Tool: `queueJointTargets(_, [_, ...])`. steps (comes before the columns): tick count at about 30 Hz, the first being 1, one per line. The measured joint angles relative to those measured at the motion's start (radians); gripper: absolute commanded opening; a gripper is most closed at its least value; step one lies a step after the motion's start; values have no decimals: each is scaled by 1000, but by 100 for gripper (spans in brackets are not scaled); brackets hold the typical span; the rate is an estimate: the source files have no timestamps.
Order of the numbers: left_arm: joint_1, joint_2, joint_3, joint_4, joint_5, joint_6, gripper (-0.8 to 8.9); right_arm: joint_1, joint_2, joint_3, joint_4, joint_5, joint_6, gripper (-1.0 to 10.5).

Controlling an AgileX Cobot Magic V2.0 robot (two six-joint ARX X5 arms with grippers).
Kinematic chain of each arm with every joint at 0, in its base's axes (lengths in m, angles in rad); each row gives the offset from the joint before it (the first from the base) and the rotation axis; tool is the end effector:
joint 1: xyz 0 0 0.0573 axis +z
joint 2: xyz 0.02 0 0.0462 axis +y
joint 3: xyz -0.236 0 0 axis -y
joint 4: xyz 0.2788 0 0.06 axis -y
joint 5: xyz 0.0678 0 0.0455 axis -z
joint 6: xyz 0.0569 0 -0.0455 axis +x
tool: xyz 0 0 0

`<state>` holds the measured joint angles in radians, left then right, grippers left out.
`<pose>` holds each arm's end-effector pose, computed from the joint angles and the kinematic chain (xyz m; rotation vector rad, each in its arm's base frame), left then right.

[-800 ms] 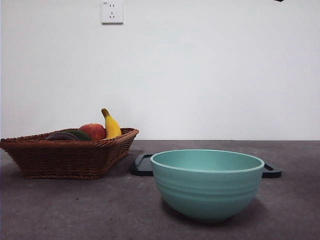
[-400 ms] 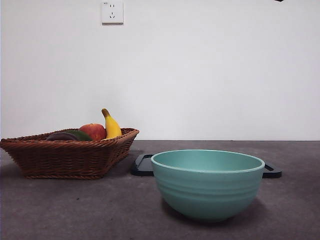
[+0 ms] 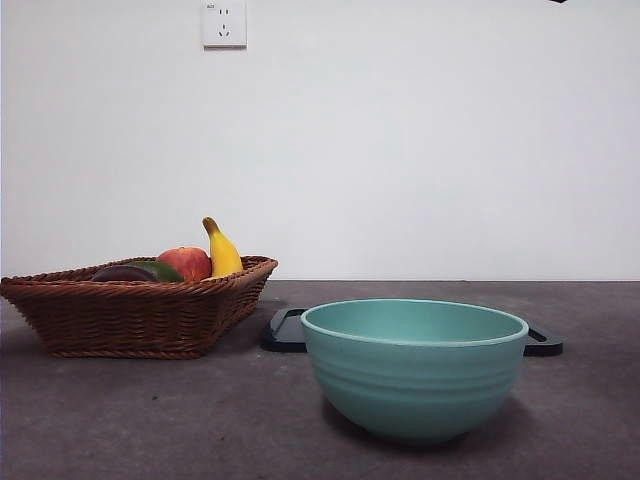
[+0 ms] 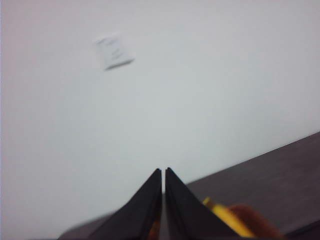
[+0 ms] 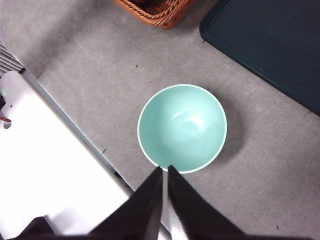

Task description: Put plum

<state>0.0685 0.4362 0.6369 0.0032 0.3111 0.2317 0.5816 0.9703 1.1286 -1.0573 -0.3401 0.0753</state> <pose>0.1875 -0.0046 0.3423 0.2683 -0.2280 -0.2176 0.1802 0.1412 0.3064 -0.0469 0.9541 0.8213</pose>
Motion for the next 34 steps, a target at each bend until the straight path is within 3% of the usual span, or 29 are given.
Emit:
queueJointTargets(5, [19,-130,-183,6,-154,-13,9,0,0,0,0,0,0,8])
queueJointTargets(11, [29,-271,-354,8,-253,-32,9,0,0,0,0,0,0,8])
queueJointTargets(18, [29,-377,-511,-16,-254,-55,9,0,0,0,0,0,0,8])
queueJointTargets(34, [29,-432,-605,-162,-254,-120,9,0,0,0,0,0,0,8])
